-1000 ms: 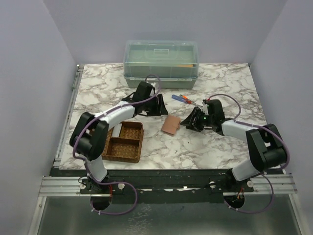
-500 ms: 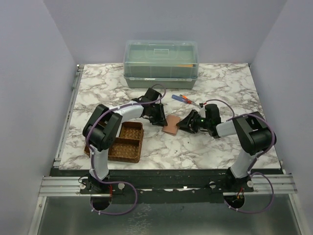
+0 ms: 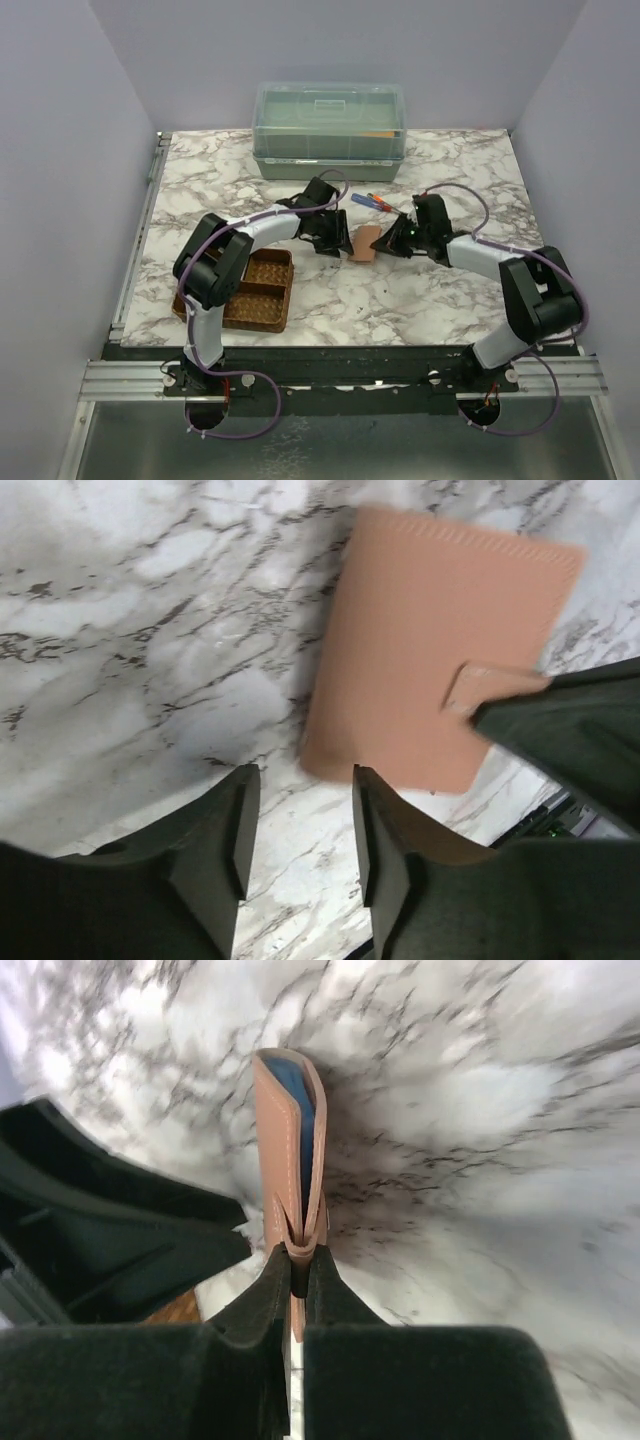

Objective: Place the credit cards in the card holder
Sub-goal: Turn over the card holder at the center of the board.

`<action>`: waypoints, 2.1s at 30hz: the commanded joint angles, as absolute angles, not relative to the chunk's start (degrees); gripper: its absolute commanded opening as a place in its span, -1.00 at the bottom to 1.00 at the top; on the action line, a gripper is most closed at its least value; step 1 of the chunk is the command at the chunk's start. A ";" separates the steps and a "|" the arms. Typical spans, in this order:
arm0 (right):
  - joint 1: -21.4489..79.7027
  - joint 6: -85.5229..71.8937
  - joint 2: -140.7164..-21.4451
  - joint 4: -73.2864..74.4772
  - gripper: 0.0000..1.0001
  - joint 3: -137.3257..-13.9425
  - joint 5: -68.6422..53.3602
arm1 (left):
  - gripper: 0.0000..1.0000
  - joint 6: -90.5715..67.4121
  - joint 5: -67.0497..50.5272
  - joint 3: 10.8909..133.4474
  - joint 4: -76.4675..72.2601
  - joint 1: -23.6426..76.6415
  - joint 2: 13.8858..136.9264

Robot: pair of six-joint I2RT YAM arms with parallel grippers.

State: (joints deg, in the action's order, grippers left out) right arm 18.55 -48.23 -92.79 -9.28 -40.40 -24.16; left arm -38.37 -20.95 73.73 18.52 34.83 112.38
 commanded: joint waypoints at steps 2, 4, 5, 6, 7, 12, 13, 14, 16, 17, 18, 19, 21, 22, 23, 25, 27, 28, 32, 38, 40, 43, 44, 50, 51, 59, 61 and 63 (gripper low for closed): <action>20.12 -35.78 -85.11 29.76 -0.99 -49.67 8.19 | 0.05 -34.80 -20.11 76.40 19.25 35.35 106.38; 21.47 -35.61 -85.06 37.48 -0.99 -52.76 15.23 | 0.08 -33.86 -19.33 76.50 19.37 35.11 105.48; 22.76 -36.14 -85.83 40.85 -0.99 -54.80 18.48 | 0.08 -33.58 -19.43 76.67 19.42 34.70 105.33; 24.28 -37.33 -87.24 44.84 -0.99 -57.08 22.29 | 0.08 -33.20 -18.77 76.97 19.41 34.26 105.34; 26.13 -39.03 -89.54 49.31 -0.99 -59.97 25.45 | 0.08 -32.69 -18.25 77.37 19.49 33.77 105.56; 36.10 -49.67 -104.91 73.91 -0.99 -79.86 36.59 | 0.05 -32.44 -19.81 79.41 19.80 29.23 107.79; 38.05 -50.22 -107.35 77.11 -0.99 -83.57 37.16 | 0.05 -31.88 -18.90 79.40 19.93 28.82 107.98; 39.53 -50.64 -109.37 80.09 -0.99 -86.48 37.51 | 0.05 -31.40 -18.52 79.37 19.95 28.69 108.20; 40.93 -48.31 -110.20 81.07 -0.99 -89.08 35.59 | 0.05 -30.45 -18.31 79.49 19.96 28.65 108.64; 40.93 -46.45 -109.26 80.39 -0.99 -89.23 34.82 | 0.05 -30.42 -18.39 79.58 19.95 28.65 108.97; 40.94 -44.48 -108.06 79.91 -0.99 -89.17 34.88 | 0.05 -30.41 -18.79 79.67 20.07 28.69 109.40; 40.90 -41.70 -106.70 79.30 -0.99 -89.08 34.97 | 0.05 -30.72 -19.67 79.78 20.32 28.66 109.66; 40.90 -39.24 -103.46 78.16 -0.99 -87.29 34.27 | 0.04 -31.86 -21.99 79.70 20.47 29.05 109.42; 40.89 -38.67 -101.76 77.54 -0.99 -85.76 33.34 | 0.04 -32.19 -22.81 79.53 20.45 29.69 108.90; 40.91 -37.61 -100.34 76.38 -0.99 -83.58 31.69 | 0.05 -32.31 -23.69 79.32 20.40 30.38 108.27; 40.93 -38.38 -98.77 76.83 -0.99 -79.52 30.15 | 0.05 -33.01 -25.89 78.75 20.59 31.45 106.95; 40.91 -37.08 -96.65 74.37 -0.99 -74.64 29.53 | 0.06 -34.43 -29.51 78.02 20.49 31.78 105.02; 40.96 -38.53 -95.57 74.10 -0.99 -73.91 29.17 | 0.06 -34.53 -29.39 77.58 20.22 32.11 103.80; 41.01 -43.20 -94.87 74.06 -0.99 -73.19 30.51 | 0.12 -30.43 -19.50 75.21 20.70 32.87 100.54; 42.37 -39.19 -103.17 62.64 -0.91 -76.11 25.13 | 0.12 -29.03 -17.10 75.63 21.42 32.43 100.51; 42.55 -35.27 -104.54 51.69 -0.32 -77.76 15.67 | 0.13 -29.10 -17.89 75.63 21.49 31.72 100.20; 42.54 -33.80 -100.89 43.24 -0.17 -76.39 6.38 | 0.14 -29.66 -19.00 75.83 21.45 31.38 100.19; 42.56 -34.01 -99.52 41.43 -0.15 -75.80 4.46 | 0.14 -29.75 -19.32 75.85 21.46 31.38 100.36; 41.21 -38.12 -88.49 32.51 -0.07 -65.53 0.36 | 0.14 -31.64 -29.64 76.51 20.83 32.20 103.79; 40.13 -38.88 -86.56 31.23 -0.12 -62.86 -0.53 | 0.13 -32.43 -32.00 76.77 20.69 32.96 104.56; 22.25 -40.48 -70.79 19.81 -0.15 -41.81 -13.25 | 0.10 -32.19 -32.55 75.74 19.00 43.68 107.43; 16.74 -40.32 -68.84 18.13 -0.13 -38.75 -17.06 | 0.07 -32.21 -33.18 76.04 18.92 45.83 108.89; 14.06 -39.80 -68.17 17.01 -0.14 -36.67 -19.08 | 0.03 -32.48 -33.58 76.47 18.66 47.86 110.56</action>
State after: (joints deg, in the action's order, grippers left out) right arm 18.59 -39.66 -70.59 22.96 -40.29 -10.17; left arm -32.34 -30.70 76.05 19.49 44.49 107.26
